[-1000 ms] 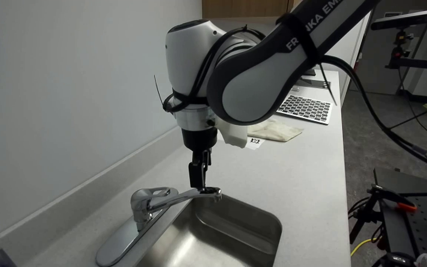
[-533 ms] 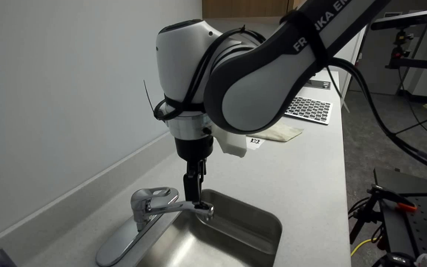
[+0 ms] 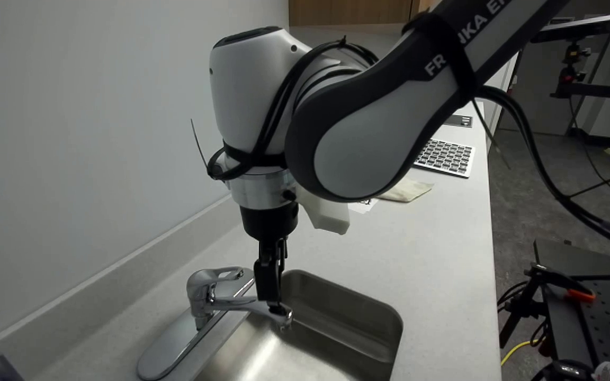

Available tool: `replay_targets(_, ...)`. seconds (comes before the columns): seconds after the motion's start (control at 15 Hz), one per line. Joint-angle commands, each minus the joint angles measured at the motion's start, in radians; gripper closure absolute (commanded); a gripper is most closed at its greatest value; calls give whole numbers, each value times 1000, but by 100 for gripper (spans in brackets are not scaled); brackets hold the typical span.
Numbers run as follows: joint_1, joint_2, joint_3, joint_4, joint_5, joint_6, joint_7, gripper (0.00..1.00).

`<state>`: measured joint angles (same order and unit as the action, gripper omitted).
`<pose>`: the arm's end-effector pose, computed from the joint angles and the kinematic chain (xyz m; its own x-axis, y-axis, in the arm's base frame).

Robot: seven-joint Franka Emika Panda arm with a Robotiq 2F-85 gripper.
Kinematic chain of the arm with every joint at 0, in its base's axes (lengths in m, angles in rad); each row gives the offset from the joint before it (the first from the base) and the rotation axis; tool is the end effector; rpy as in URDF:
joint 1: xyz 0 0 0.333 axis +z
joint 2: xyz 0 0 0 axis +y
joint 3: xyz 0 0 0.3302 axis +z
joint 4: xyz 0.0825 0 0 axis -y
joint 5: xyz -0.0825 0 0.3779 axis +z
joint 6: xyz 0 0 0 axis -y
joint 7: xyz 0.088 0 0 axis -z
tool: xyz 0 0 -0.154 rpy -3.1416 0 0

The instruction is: Push the faucet to the left

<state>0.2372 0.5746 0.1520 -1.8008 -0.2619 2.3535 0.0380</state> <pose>0.6138 0.2334 0.1984 0.8711 0.4908 -0.0144 0.4896 -0.8661 0.1010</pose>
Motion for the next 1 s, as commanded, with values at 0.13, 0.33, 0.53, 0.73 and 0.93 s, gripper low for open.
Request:
replay_targets(0.13, 29, 61, 20, 90, 49, -31, -39, 0)
replay_targets(0.33, 37, 80, 23, 121, 55, -32, -44, 0)
replay_targets(0.53, 46, 104, 24, 164, 58, -35, -49, 0)
replay_targets(0.73, 55, 126, 26, 209, 60, -46, -49, 0)
replay_targets(0.93, 63, 147, 28, 246, 63, -60, -50, 0)
